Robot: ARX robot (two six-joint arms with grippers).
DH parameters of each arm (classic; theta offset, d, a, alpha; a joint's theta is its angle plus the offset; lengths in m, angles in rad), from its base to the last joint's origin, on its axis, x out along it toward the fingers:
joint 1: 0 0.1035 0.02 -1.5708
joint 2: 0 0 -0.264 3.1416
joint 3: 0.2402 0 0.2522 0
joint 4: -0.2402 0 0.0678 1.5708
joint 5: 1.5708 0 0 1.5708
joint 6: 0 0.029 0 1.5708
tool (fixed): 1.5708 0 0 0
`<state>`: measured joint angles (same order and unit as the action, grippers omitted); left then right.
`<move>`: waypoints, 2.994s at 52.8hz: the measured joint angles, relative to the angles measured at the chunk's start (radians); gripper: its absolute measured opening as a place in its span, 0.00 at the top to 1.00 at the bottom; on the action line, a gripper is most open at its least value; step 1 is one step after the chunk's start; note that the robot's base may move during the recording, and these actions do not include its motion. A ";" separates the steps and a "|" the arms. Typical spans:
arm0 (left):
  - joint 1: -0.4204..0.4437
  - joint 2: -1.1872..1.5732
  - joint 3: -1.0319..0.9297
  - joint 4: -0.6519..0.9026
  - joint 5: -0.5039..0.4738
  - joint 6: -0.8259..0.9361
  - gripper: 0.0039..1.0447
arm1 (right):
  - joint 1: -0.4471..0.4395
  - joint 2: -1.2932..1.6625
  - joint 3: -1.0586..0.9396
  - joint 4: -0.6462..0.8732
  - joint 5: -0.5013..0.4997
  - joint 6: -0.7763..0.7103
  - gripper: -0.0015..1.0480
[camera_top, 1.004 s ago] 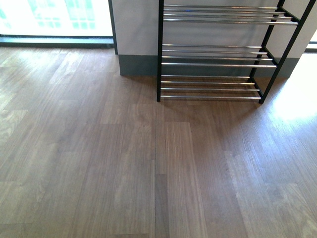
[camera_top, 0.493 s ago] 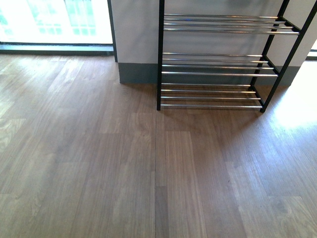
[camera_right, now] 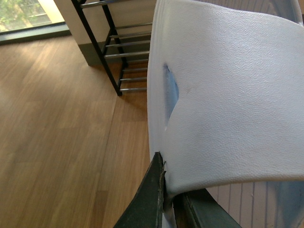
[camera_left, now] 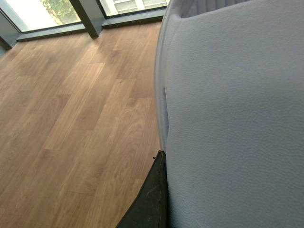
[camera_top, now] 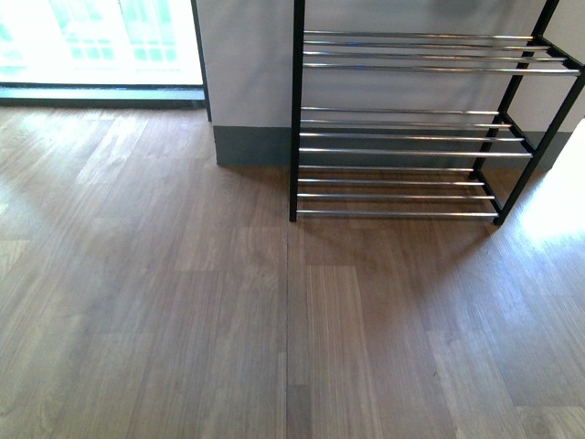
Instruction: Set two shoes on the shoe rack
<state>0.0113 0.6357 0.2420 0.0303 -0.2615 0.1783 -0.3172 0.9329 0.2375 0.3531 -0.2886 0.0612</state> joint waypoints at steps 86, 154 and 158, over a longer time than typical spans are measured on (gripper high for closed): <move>0.002 0.002 0.000 0.000 0.000 0.000 0.99 | -0.003 0.001 -0.002 -0.001 -0.003 0.003 0.99; 0.002 0.001 -0.001 -0.001 0.000 0.000 0.99 | -0.003 0.001 0.000 -0.001 -0.003 0.003 0.99; 0.002 0.001 -0.001 -0.001 0.000 0.000 0.99 | -0.003 0.001 0.000 -0.001 -0.003 0.003 0.99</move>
<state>0.0128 0.6365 0.2413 0.0296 -0.2615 0.1783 -0.3202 0.9337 0.2371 0.3523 -0.2916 0.0647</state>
